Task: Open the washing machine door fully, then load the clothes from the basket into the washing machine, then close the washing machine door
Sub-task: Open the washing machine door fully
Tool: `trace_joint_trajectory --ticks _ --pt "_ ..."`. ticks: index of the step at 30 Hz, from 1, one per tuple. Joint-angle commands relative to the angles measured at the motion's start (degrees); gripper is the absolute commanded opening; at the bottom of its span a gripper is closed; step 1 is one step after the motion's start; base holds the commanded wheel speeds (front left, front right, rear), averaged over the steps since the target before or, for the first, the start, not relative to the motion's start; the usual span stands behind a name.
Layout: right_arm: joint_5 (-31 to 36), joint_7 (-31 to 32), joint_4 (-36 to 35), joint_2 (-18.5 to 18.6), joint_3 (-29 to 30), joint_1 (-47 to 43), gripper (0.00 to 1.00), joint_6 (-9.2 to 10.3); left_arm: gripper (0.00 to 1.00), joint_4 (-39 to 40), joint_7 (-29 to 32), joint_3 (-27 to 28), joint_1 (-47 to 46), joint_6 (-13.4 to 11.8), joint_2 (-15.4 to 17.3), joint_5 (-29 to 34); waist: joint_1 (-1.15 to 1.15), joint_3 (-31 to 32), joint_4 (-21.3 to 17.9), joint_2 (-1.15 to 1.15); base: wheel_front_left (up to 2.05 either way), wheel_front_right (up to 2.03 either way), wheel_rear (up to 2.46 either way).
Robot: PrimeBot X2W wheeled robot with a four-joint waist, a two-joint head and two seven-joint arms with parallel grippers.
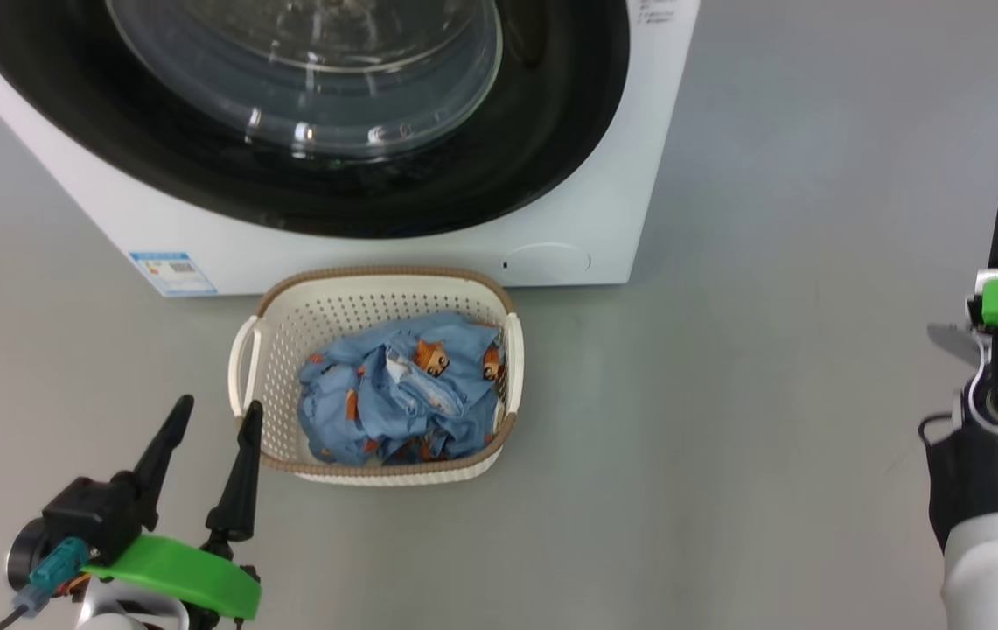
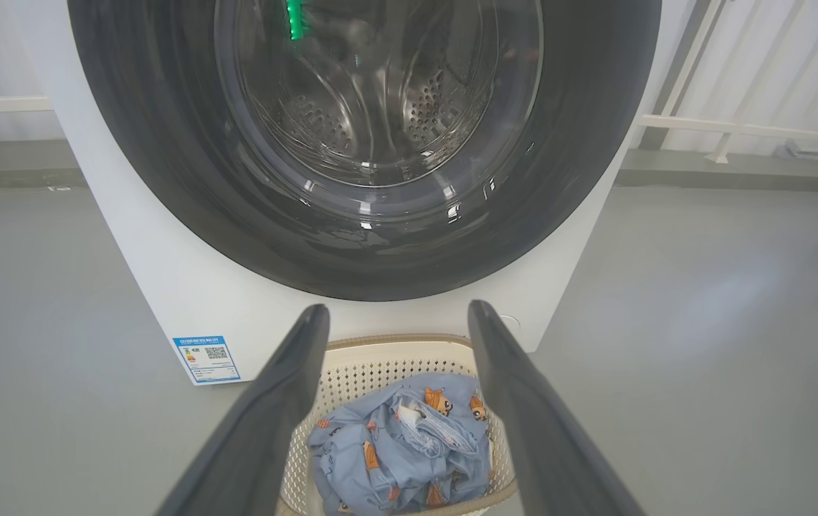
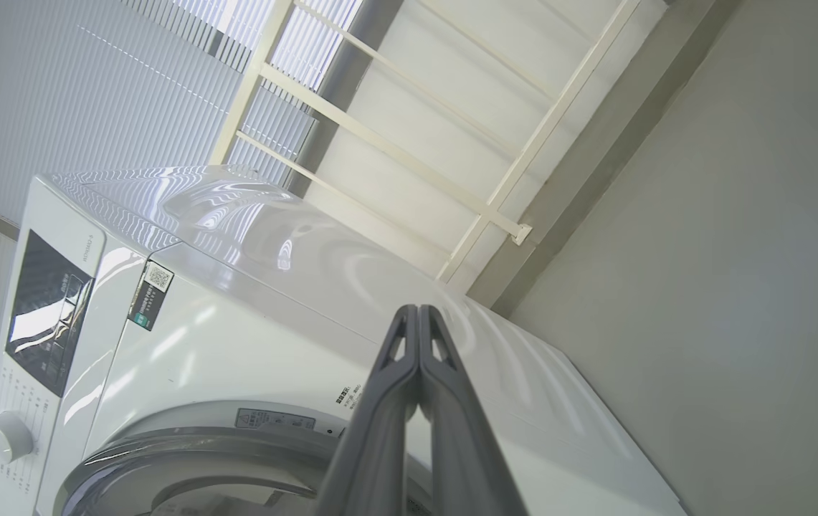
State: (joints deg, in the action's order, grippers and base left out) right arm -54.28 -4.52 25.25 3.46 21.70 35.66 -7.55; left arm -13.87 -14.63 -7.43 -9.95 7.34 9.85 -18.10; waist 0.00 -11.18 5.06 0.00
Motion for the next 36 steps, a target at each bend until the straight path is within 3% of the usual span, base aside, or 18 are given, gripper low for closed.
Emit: trace_joint_trajectory --ticks 1,11,21,29,36 --pt "-1.1 0.9 -1.2 -0.2 -1.0 2.5 0.00 0.06 1.00 1.6 -0.4 1.7 -2.3 0.1 1.6 -0.5 0.00 -1.7 1.0 0.00 0.00 0.00 0.00" --pt "-6.9 11.5 1.6 2.0 -1.4 11.3 0.00 0.06 1.00 2.2 -0.4 0.8 -4.4 0.1 1.4 -1.3 0.00 -6.2 2.4 0.00 0.00 0.00 0.00" --pt "-11.5 26.8 3.3 3.0 -1.8 21.4 0.00 0.06 1.00 3.3 -0.4 -0.8 -7.1 0.1 1.0 -2.1 0.00 -11.0 3.6 0.00 0.00 0.00 0.00" --pt "-10.6 32.8 5.5 3.3 -0.7 27.8 0.00 0.06 1.00 3.8 -0.4 -1.9 -8.9 0.1 0.7 -2.7 0.00 -13.9 5.3 0.00 0.00 0.00 0.00" --pt "-5.0 37.7 8.1 2.8 -0.4 34.6 0.00 0.06 1.00 4.7 -0.4 -2.4 -10.7 0.1 -0.2 -3.3 0.00 -17.2 7.5 0.00 0.00 0.00 0.00"
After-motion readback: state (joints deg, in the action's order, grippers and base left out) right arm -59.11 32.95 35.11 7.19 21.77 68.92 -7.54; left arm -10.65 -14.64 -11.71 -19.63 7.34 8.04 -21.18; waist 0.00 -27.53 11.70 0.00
